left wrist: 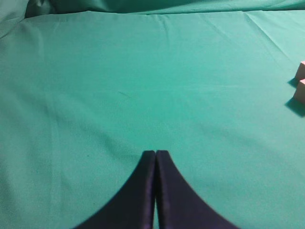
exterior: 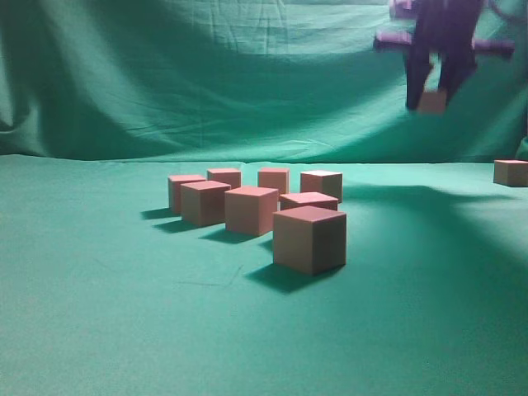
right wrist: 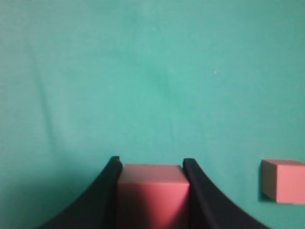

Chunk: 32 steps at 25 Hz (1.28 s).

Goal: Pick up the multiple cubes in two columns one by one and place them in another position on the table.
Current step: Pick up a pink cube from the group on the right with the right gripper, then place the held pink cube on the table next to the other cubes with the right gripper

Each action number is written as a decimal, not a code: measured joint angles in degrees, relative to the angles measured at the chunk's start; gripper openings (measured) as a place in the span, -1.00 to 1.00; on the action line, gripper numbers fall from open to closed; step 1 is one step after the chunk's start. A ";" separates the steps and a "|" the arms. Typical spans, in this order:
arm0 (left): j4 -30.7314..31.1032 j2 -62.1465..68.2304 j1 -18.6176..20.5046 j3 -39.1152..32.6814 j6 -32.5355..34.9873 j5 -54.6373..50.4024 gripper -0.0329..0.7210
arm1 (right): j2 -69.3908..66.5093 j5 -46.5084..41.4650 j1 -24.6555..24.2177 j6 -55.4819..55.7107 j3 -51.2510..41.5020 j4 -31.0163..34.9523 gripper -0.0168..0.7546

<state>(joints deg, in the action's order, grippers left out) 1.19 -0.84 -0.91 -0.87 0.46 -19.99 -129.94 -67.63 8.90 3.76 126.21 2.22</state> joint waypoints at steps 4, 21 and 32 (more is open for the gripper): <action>0.00 0.00 0.00 0.00 0.00 0.00 -0.91 | 7.80 -3.54 2.01 0.00 3.16 1.43 -0.30; 0.00 0.00 0.00 0.00 0.00 0.00 -0.91 | 41.27 -5.05 27.44 0.00 -20.59 2.24 -0.30; 0.00 0.00 0.00 0.00 0.00 0.00 -0.91 | 44.66 -0.39 34.94 -4.38 -52.17 2.40 -0.30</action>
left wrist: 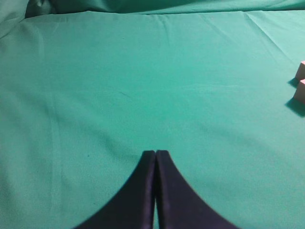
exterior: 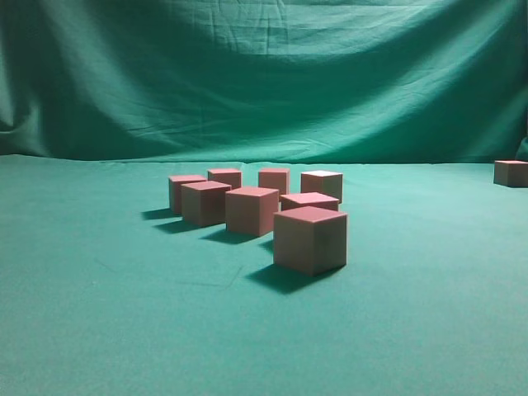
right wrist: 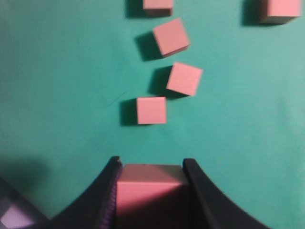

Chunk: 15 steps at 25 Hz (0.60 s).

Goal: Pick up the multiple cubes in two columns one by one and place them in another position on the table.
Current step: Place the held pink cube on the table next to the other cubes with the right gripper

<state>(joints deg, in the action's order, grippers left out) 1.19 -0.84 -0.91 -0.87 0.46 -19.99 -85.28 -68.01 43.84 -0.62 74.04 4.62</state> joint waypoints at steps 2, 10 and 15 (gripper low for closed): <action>0.00 0.00 0.00 0.00 0.00 0.00 -0.91 | -0.36 2.89 2.23 -1.95 -2.62 0.00 -0.30; 0.00 0.00 0.00 0.00 0.00 0.00 -0.91 | -7.37 9.50 12.22 -14.34 -4.34 -1.08 -0.30; 0.00 0.00 0.00 0.00 0.00 0.00 -0.91 | -11.92 14.60 13.09 -16.27 -4.46 -3.36 -0.30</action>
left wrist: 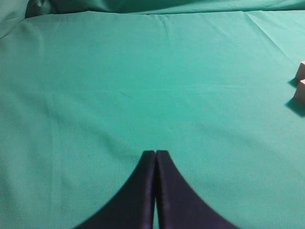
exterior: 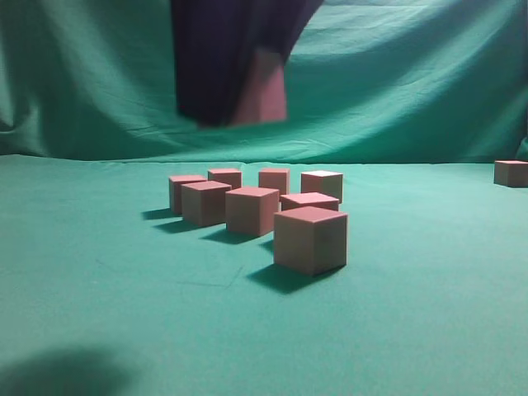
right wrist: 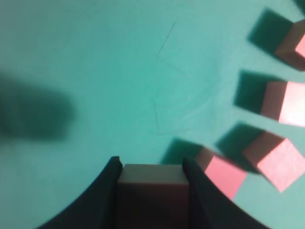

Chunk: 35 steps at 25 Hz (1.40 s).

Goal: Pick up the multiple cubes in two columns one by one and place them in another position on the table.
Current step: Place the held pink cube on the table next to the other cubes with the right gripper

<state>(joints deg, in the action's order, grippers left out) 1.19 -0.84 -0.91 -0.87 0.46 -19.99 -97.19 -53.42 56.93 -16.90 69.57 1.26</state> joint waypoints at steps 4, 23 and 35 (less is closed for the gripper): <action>0.00 0.00 0.00 0.00 0.00 0.00 -0.91 | -3.09 3.21 0.00 -1.79 0.00 -1.38 -0.30; 0.00 0.00 0.00 0.00 0.00 0.00 -0.91 | -10.97 8.68 0.00 -2.28 0.00 -3.12 -0.30; 0.00 0.00 0.00 0.00 0.00 0.00 -0.91 | -11.23 10.92 0.00 -2.18 0.00 -2.91 -0.30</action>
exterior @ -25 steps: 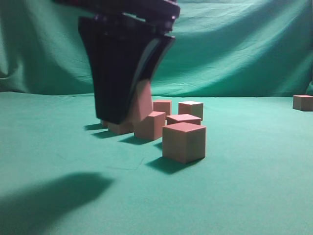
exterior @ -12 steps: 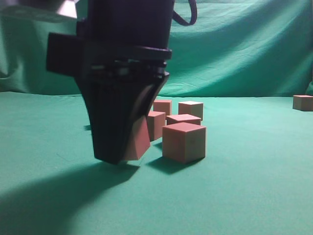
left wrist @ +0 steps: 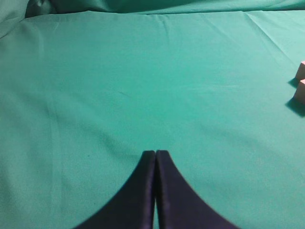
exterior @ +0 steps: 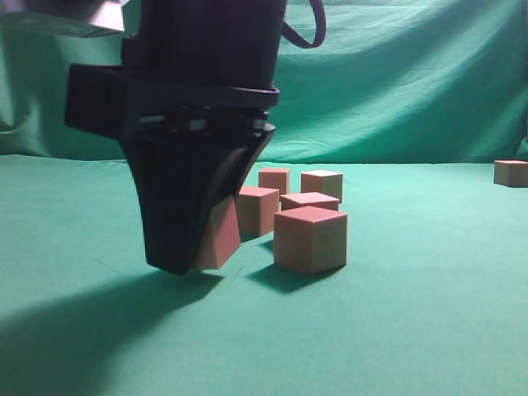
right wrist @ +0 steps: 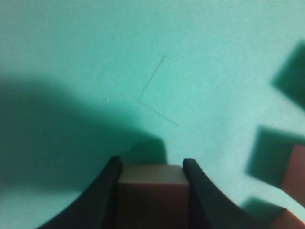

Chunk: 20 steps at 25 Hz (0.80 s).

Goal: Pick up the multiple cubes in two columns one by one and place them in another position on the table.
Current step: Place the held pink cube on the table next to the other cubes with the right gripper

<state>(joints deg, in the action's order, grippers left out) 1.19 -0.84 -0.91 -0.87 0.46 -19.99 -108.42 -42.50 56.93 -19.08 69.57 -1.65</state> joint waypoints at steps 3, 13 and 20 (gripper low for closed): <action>0.00 0.00 0.00 0.00 0.00 0.00 -0.91 | -0.10 0.09 0.00 0.00 0.00 0.00 -0.30; 0.00 0.00 0.00 0.00 0.00 0.00 -0.91 | -1.10 0.24 0.00 0.00 0.00 -0.12 -0.30; 0.00 0.00 0.00 0.00 0.00 0.00 -0.91 | -1.10 0.24 0.00 0.00 0.00 -1.00 -0.30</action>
<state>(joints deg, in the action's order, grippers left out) 1.19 -0.84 -0.91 -0.87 0.46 -19.99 -109.52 -42.26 56.93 -19.08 69.57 -2.65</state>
